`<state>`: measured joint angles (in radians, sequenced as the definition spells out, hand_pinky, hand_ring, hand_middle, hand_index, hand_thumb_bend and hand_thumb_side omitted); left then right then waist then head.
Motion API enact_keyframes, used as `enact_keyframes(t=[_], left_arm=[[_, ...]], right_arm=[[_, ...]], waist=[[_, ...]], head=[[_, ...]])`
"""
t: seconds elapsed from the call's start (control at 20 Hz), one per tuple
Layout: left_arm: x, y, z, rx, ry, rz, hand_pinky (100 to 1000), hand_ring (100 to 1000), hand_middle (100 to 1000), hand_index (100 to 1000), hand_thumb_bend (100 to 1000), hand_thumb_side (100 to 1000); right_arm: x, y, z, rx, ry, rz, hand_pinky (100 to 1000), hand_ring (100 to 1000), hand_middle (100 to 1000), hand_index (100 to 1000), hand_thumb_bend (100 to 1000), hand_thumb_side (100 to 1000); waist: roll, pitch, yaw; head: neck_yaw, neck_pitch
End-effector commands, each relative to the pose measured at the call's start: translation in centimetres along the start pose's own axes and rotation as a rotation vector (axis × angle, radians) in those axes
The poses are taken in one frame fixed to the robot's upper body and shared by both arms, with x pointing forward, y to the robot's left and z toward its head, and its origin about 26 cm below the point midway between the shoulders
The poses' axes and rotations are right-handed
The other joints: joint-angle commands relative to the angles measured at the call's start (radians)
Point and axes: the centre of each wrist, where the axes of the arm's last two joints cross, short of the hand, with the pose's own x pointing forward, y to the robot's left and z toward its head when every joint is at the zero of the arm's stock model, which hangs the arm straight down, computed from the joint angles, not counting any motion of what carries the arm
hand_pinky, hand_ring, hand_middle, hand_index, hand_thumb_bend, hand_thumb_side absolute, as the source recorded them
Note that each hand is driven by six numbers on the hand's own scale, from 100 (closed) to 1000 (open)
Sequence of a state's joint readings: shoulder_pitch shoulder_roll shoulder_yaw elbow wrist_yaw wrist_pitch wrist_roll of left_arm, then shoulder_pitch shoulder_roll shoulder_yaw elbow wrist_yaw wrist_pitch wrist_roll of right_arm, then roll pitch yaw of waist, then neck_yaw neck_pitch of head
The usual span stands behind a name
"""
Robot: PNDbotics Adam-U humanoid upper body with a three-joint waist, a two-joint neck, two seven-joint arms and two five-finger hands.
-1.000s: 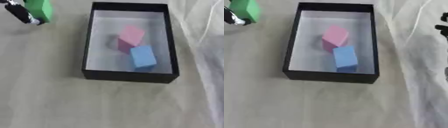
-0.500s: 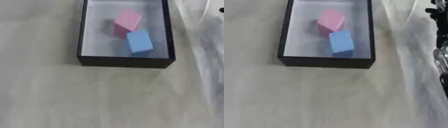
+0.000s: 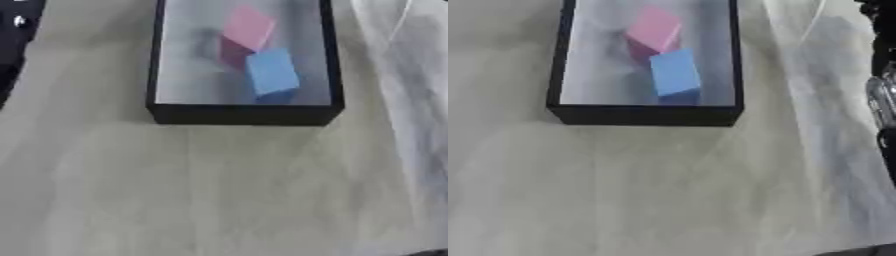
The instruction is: Pick up objects on the table and place them in the box.
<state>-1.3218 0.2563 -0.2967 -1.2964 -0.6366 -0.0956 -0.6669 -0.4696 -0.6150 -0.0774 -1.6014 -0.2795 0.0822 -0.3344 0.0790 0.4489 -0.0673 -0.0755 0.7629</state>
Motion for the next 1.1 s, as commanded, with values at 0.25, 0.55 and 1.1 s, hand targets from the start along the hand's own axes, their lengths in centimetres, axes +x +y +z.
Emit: enact_keyframes(t=[0.25, 0.55, 1.1], left_arm=[[2.1, -4.9, -3.1, -0.054, 0.038, -0.060, 730, 674, 595, 714, 347, 100], [1.8, -10.2, -4.5, -0.130, 0.097, -0.036, 738, 686, 609, 727, 486, 100], [0.4, -12.3, -4.3, -0.171, 0.130, -0.030, 741, 677, 601, 721, 334, 100]], right_arm=[[2.5, -0.4, -1.0, -0.019, -0.076, -0.038, 933, 829, 881, 888, 100, 903], [2.0, -0.2, -0.8, -0.018, -0.059, -0.043, 934, 828, 880, 887, 100, 899], [1.7, -0.2, -0.6, -0.023, -0.051, -0.041, 934, 828, 880, 887, 100, 907]], waist=[[0.009, -0.240, -0.010], [0.008, -0.241, -0.002], [0.002, -0.245, 0.003]], head=[[0.028, -0.018], [0.058, -0.027], [0.060, -0.029]])
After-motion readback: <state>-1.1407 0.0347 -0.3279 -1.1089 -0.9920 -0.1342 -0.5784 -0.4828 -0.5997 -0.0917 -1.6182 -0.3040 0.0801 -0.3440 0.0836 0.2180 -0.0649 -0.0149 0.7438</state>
